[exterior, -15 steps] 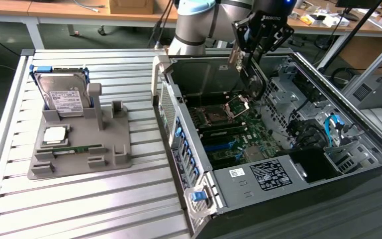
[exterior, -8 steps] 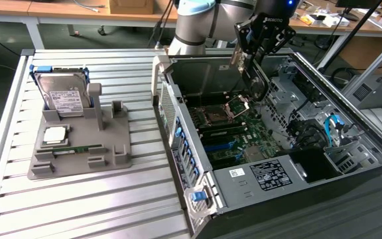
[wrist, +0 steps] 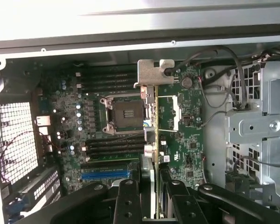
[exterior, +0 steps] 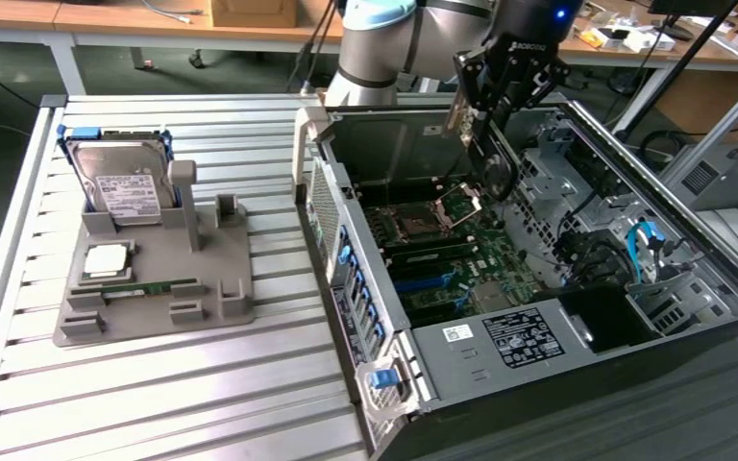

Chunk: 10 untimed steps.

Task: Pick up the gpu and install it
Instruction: 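Pick up the gpu and move the gpu toward the slot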

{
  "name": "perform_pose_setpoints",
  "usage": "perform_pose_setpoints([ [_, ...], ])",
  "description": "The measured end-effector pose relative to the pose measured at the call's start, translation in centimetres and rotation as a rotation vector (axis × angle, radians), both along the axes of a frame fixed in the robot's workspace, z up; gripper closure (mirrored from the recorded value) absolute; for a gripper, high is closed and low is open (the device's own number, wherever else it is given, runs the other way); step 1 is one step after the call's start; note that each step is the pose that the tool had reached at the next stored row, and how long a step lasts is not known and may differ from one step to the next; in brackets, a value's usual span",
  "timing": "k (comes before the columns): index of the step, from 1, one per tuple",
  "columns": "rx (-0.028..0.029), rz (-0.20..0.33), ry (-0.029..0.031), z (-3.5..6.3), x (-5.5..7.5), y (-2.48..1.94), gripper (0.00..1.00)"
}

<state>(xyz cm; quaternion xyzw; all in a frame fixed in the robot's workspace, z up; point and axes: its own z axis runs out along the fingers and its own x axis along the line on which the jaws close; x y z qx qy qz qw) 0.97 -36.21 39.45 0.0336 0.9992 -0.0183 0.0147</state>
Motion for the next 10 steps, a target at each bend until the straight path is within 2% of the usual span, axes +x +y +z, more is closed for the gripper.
perform_pose_setpoints([
  [10,0.0,0.0,0.0007,-0.82,0.53,-0.62,0.73],
])
